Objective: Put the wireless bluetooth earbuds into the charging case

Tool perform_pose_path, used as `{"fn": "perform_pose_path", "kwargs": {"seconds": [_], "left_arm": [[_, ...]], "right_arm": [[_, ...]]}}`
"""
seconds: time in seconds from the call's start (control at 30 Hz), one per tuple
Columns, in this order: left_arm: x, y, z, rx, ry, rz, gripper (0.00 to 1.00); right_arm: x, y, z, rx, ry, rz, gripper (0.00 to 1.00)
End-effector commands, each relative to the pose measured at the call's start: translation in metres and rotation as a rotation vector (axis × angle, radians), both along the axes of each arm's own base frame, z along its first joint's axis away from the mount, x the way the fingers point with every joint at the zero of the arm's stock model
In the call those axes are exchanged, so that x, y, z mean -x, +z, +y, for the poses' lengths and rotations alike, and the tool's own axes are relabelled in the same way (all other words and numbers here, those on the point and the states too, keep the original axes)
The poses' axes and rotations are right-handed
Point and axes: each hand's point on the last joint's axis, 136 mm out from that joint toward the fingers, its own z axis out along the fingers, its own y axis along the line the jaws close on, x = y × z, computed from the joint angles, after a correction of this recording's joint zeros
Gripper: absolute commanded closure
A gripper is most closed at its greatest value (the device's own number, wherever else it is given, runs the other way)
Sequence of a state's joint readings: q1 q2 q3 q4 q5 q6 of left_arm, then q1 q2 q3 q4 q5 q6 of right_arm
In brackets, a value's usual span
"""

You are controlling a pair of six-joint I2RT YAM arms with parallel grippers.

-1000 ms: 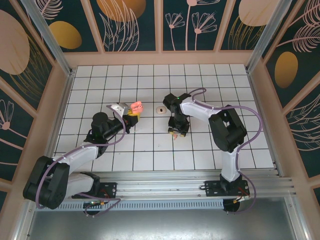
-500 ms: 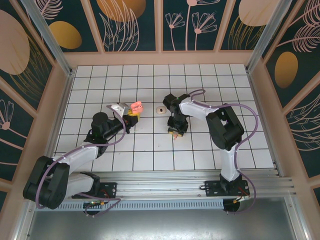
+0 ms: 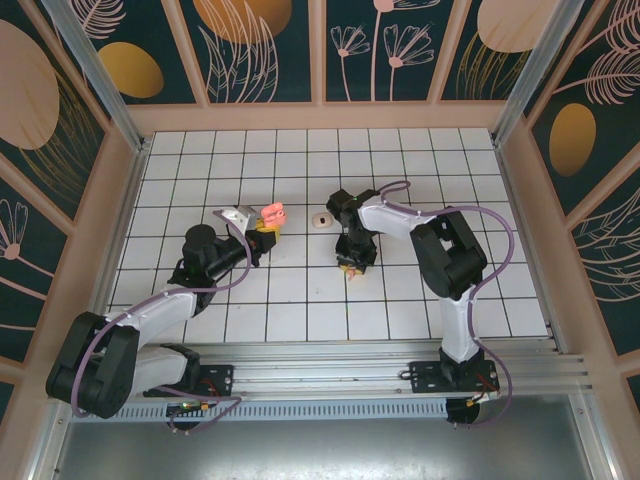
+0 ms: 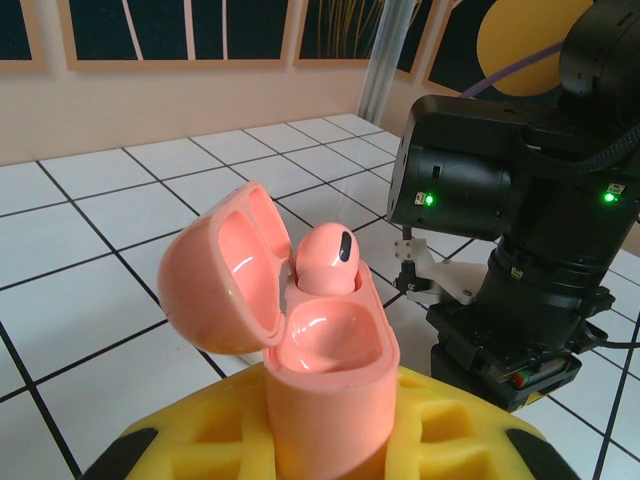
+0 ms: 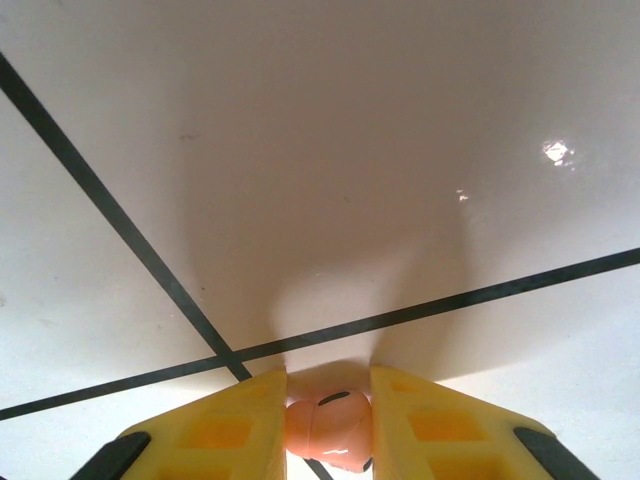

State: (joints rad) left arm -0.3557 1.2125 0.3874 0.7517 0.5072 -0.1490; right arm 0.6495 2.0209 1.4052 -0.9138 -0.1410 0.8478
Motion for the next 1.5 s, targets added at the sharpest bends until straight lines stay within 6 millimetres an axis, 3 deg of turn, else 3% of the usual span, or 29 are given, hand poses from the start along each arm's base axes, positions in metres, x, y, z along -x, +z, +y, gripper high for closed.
{"fn": "perform_pose_path", "kwargs": {"seconds": [0.0,0.17,0.33,0.57,0.73,0.87,1.03,1.27,1.47], "left_arm": [[-0.003,0.01,-0.003,-0.005,-0.008,-0.038,0.93],[-0.002,0.009,-0.004,-0.004,-0.017,-0.04,0.93],[0.002,0.006,-0.008,0.01,-0.053,-0.052,0.93],[0.01,0.016,-0.024,0.041,-0.173,-0.105,0.93],[0.017,0.02,-0.04,0.006,-0.31,-0.105,0.93],[0.024,0.024,-0.051,-0.002,-0.422,-0.092,0.92],[0.032,0.032,-0.06,0.022,-0.542,-0.067,0.92],[0.035,0.039,-0.065,0.027,-0.6,-0.045,0.91],[0.037,0.044,-0.066,0.044,-0.619,-0.031,0.91]], "right_arm": [[0.003,-0.01,-0.008,0.035,-0.015,0.01,0.78],[-0.004,0.002,-0.007,0.017,-0.015,-0.059,0.78],[-0.026,0.038,0.009,-0.086,-0.006,-0.245,0.79],[-0.062,0.129,0.036,-0.259,0.101,-0.632,0.8],[-0.069,0.204,0.05,-0.396,0.245,-0.926,0.8],[-0.058,0.258,0.064,-0.48,0.418,-1.104,0.8],[-0.035,0.301,0.08,-0.55,0.646,-1.253,0.8],[-0.007,0.334,0.088,-0.637,0.856,-1.418,0.82],[0.009,0.337,0.094,-0.704,1.004,-1.475,0.83]]}}
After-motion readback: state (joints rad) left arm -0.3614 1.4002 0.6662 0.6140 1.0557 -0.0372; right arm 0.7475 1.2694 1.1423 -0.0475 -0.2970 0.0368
